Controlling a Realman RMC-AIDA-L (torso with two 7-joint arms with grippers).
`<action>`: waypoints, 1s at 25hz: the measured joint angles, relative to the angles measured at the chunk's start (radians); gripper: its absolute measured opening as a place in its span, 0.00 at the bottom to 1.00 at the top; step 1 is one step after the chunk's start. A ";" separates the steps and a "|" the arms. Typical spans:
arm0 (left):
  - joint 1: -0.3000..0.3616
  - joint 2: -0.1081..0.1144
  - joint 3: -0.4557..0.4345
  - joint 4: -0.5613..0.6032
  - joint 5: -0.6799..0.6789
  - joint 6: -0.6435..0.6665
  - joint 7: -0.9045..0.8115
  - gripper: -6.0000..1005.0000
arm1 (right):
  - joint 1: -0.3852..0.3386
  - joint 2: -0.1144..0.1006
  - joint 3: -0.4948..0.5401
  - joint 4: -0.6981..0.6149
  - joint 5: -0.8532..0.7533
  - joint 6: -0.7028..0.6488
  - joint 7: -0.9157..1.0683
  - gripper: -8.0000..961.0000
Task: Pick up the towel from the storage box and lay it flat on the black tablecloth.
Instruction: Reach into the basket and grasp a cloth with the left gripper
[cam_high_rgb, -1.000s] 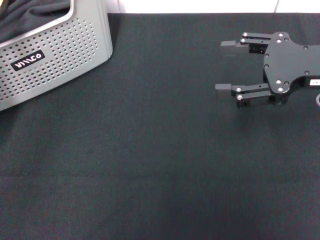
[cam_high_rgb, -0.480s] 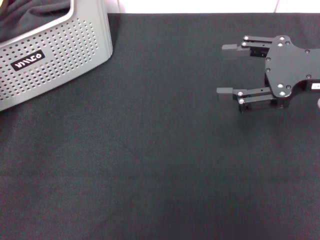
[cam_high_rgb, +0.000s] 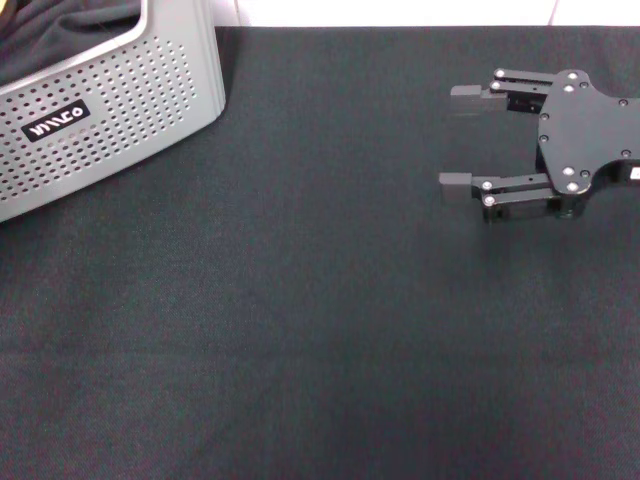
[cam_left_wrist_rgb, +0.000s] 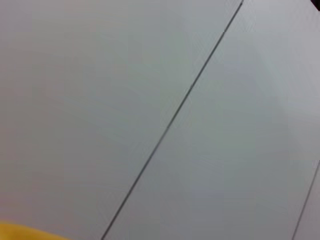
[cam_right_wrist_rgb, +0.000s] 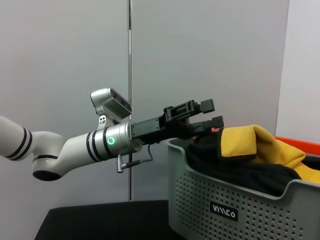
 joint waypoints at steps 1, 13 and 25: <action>-0.004 0.000 0.000 0.003 0.001 -0.005 0.004 0.85 | 0.000 0.001 0.000 0.000 0.000 0.000 -0.001 0.86; 0.002 0.004 0.011 0.103 0.024 -0.125 0.088 0.85 | -0.002 0.001 0.000 0.000 0.001 -0.003 -0.002 0.86; 0.038 0.006 -0.048 0.170 0.014 -0.255 0.065 0.84 | 0.003 0.001 0.000 0.009 0.002 -0.004 -0.002 0.85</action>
